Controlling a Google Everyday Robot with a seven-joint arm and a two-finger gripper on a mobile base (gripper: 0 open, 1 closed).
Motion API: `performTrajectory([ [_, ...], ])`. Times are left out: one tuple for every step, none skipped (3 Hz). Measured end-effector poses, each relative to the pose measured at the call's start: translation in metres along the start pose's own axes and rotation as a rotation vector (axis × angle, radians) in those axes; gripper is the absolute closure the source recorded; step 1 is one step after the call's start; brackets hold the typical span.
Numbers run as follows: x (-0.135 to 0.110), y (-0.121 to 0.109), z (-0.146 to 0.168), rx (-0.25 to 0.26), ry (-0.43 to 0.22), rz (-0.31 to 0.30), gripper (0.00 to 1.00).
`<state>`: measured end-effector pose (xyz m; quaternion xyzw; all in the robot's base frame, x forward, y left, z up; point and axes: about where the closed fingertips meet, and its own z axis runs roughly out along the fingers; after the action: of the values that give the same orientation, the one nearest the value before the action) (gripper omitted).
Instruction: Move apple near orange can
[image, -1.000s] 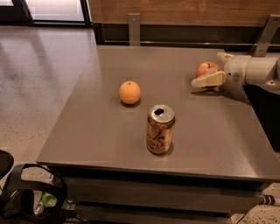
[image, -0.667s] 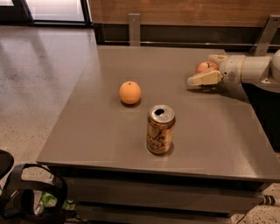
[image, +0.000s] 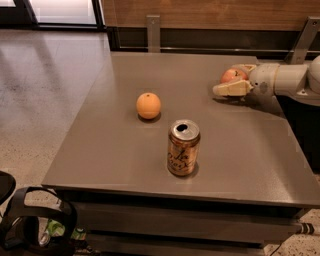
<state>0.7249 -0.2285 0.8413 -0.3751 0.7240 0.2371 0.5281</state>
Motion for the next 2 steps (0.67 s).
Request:
performTrajectory([
  [0.0,0.0015,0.0032,-0.005,0.0,0.0,0.83],
  [0.0,0.0029,0.0062,-0.01,0.0,0.001,1.0],
])
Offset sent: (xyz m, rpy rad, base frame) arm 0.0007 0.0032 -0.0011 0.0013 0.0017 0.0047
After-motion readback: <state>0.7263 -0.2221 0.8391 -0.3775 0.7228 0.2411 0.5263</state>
